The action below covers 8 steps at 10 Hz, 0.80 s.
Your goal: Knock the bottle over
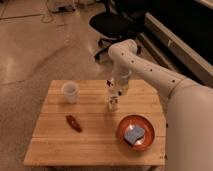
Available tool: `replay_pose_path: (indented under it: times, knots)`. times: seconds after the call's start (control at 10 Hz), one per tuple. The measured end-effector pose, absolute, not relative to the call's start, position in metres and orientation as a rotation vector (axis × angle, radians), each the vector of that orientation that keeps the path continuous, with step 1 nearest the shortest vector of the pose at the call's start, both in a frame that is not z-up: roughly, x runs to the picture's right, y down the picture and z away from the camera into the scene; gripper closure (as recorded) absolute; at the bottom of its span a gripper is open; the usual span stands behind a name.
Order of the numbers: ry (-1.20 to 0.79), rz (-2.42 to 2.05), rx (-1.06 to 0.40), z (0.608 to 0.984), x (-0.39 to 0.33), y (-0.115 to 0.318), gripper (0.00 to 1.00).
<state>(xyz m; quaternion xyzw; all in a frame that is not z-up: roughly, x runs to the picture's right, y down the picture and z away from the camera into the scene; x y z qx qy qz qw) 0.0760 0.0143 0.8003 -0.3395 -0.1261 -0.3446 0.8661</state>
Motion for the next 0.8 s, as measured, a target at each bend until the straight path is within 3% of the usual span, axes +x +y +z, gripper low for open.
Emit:
replay_pose_path:
  times: [0.8]
  knots:
    - [-0.285, -0.764, -0.694, 0.792, 0.08, 0.006, 0.59]
